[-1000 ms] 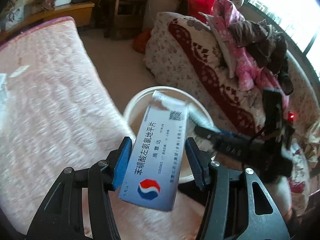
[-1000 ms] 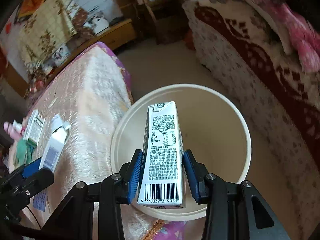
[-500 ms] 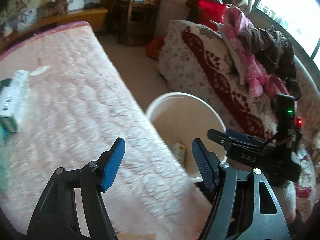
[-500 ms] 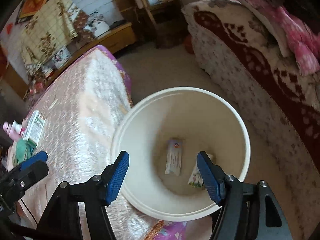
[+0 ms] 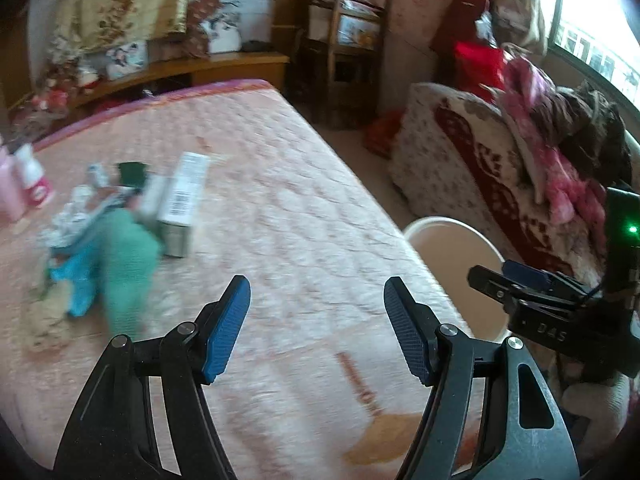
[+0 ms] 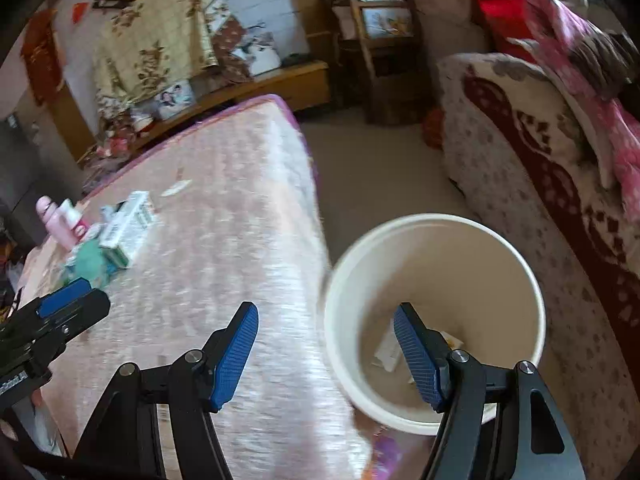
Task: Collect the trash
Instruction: 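Move both open grippers back over the cluttered bed cover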
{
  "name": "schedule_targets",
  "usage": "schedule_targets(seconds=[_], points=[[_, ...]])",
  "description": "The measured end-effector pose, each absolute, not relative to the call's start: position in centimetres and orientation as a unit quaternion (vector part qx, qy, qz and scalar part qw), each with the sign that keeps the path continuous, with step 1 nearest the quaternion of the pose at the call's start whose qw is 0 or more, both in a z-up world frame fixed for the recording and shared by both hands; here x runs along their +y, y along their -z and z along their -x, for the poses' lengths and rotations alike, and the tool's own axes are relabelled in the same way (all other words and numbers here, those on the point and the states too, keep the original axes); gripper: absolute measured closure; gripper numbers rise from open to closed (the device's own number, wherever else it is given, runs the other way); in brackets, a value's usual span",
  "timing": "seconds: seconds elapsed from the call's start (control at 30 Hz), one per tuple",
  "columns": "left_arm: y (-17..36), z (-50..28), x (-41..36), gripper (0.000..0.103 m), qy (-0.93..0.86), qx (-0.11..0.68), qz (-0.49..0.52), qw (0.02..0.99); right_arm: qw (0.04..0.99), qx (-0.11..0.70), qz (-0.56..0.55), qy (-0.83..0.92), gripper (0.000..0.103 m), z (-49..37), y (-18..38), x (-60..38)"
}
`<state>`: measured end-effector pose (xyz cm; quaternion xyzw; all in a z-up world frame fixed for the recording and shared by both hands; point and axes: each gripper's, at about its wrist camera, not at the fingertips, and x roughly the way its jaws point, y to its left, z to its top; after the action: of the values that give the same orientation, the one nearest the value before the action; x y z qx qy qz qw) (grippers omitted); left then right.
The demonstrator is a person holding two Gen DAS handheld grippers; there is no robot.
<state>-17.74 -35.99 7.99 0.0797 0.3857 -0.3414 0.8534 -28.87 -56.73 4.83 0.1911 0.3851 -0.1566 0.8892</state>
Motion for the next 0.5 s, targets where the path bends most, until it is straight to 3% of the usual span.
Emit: schedule_targets(seconds=[0.5], points=[[-8.9,15.0,-22.9,0.035,0.248,0.368,-0.059,0.894,0.910,0.384,-0.137,0.074,0.034,23.5,-7.1,-47.0]])
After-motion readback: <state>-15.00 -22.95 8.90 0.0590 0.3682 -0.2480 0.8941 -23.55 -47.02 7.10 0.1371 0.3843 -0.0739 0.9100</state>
